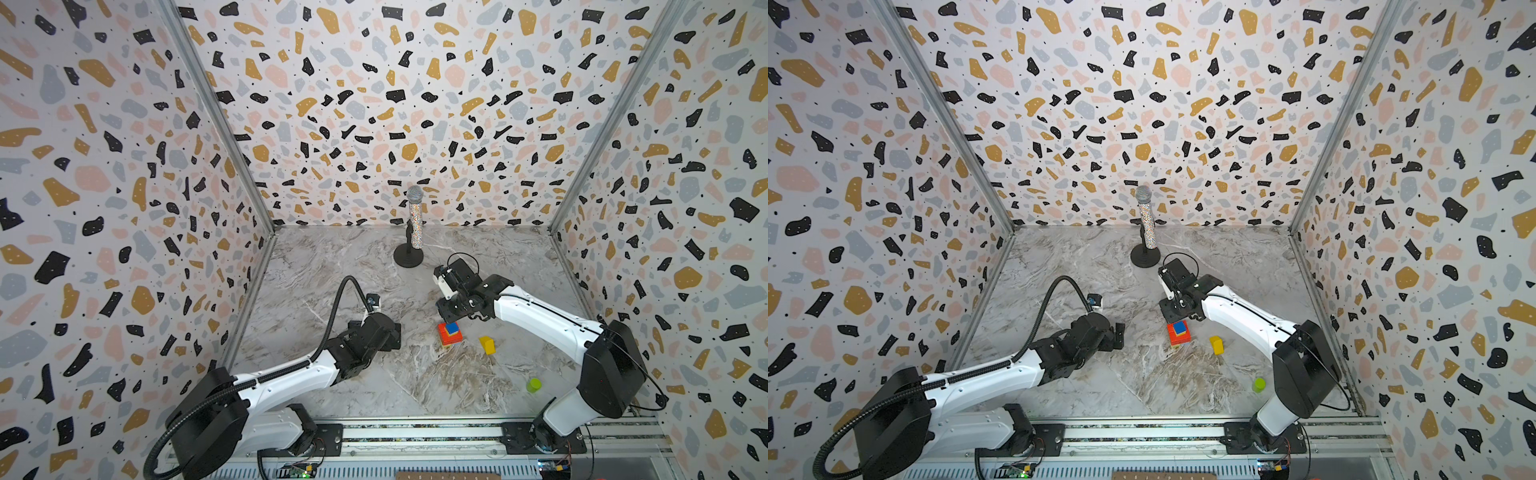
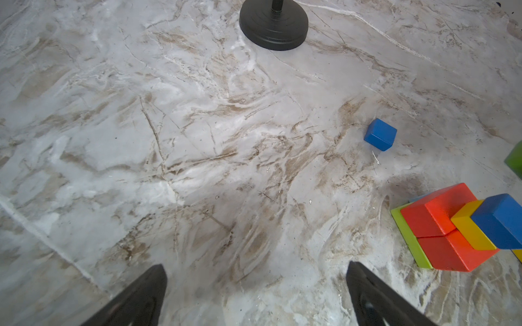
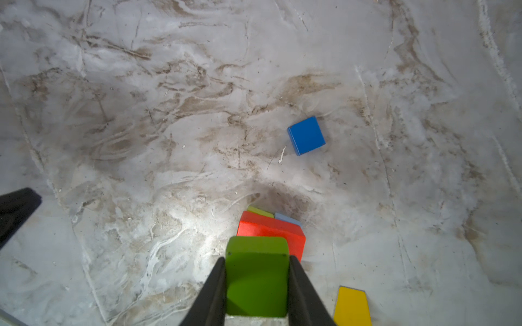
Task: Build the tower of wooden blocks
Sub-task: 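Lift the green cube and carry it over the stack with the right gripper, then lower the green cube onto the blue block with the right gripper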
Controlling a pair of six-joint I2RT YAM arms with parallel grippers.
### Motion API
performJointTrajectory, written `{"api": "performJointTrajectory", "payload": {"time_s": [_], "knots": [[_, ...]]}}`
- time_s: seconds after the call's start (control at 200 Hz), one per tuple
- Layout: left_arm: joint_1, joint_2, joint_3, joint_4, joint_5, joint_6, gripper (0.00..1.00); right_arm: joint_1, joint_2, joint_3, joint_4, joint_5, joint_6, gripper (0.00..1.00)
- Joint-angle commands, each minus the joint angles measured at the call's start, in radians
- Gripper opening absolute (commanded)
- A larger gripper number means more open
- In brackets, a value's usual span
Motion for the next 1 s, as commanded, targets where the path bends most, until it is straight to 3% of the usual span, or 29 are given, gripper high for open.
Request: {"api": "performJointTrajectory", "payload": {"time_s": [0.0, 0.991], "knots": [[-0.008, 0.006, 0.028, 0.033, -0.004, -0.008, 1.0, 0.006, -0.051, -0.012, -0.048, 0.018, 0.009, 0.31], [-0.022, 0.039, 0.019, 0.056, 0.007, -0.025, 1.0, 0.01, -0.053, -0.097, -0.024, 0.02, 0.006, 0.34]]}}
